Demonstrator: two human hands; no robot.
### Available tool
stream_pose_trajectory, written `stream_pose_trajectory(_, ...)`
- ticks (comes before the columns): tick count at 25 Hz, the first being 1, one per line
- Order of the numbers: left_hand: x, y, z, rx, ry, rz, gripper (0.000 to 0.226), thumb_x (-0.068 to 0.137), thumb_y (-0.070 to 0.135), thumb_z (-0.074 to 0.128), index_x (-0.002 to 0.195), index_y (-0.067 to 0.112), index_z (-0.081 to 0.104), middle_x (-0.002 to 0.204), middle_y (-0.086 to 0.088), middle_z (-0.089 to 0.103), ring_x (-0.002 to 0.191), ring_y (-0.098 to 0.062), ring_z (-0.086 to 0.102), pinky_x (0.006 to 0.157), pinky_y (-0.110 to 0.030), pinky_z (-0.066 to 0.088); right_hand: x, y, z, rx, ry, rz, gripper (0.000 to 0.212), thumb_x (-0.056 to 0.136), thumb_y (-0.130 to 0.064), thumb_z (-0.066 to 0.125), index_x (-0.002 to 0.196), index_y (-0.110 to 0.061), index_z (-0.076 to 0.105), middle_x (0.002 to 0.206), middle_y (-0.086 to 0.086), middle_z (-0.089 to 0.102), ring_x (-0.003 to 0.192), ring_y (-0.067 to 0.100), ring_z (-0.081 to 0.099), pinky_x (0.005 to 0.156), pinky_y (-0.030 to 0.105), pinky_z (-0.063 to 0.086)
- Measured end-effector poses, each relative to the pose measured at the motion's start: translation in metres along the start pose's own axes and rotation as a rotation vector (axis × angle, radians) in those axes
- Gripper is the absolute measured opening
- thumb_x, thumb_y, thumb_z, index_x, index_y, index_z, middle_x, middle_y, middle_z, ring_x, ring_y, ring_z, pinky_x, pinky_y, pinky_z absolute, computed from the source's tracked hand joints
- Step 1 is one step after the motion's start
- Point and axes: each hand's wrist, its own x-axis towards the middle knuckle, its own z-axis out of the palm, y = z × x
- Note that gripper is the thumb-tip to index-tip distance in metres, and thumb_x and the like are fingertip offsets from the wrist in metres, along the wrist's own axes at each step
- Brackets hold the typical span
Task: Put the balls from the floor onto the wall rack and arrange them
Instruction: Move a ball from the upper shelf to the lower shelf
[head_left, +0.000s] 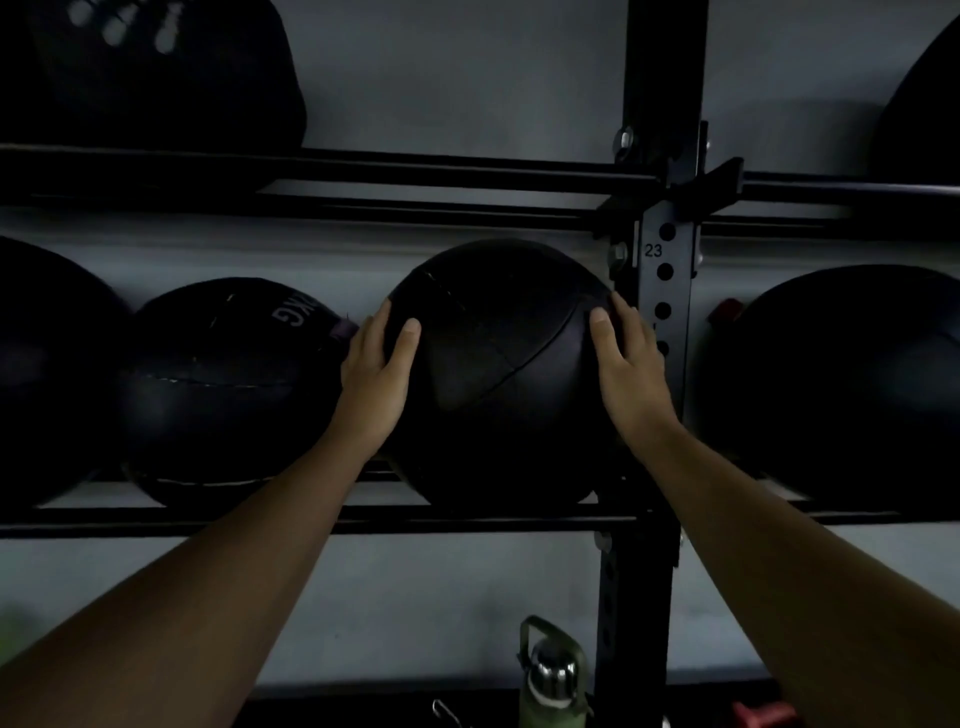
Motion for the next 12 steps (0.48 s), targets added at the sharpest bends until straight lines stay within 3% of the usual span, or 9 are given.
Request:
stream_pose_trajectory(3, -0.040, -0.021, -0.007, 0.145, -0.072, 0.023, 0.072, 0.101, 0.065, 0.035, 0.164, 0.043, 0.006, 0.175, 0.006, 0.003, 0.161, -0.023, 0.006, 0.128, -0.051, 0.009, -0.048, 0.017, -0.006, -0.034, 0.021, 0.035, 0.066, 0.103, -0.060, 0.041, 0.164, -0.040, 0.024, 0.174, -0.003, 0.020, 0.161, 0.022, 0.020, 0.130, 0.051, 0.021)
stream_pose_trajectory(7, -0.106, -0.075, -0.021, 0.136, -0.276, 0.022, 0.079, 0.102, 0.055, 0.046, 0.165, 0.036, 0.002, 0.175, 0.003, 0.001, 0.149, 0.013, 0.023, 0.120, -0.033, 0.024, -0.136, 0.059, -0.001, -0.151, -0.040, 0.206, 0.062, 0.103, -0.035, 0.057, 0.160, -0.032, 0.035, 0.160, 0.008, 0.046, 0.142, 0.029, 0.052, 0.119, 0.049, 0.043)
stream_pose_trajectory(10, -0.166, -0.132, -0.036, 0.312, -0.503, -0.044, 0.061, 0.104, 0.045, 0.050, 0.158, 0.021, 0.037, 0.166, -0.001, 0.034, 0.152, -0.018, 0.035, 0.121, -0.037, 0.030, -0.225, 0.095, 0.005, -0.364, -0.154, 0.421, 0.051, 0.099, -0.025, 0.061, 0.149, -0.023, 0.053, 0.142, 0.016, 0.063, 0.123, 0.037, 0.065, 0.099, 0.040, 0.053)
stream_pose_trajectory(12, -0.217, -0.171, -0.048, 0.392, -0.615, 0.050, 0.041, 0.103, 0.033, 0.057, 0.139, 0.016, 0.061, 0.147, -0.003, 0.055, 0.137, -0.024, 0.052, 0.112, -0.038, 0.042, -0.299, 0.112, 0.012, -0.498, -0.259, 0.561, 0.047, 0.097, -0.024, 0.063, 0.143, -0.022, 0.059, 0.134, 0.019, 0.068, 0.118, 0.039, 0.068, 0.091, 0.037, 0.053)
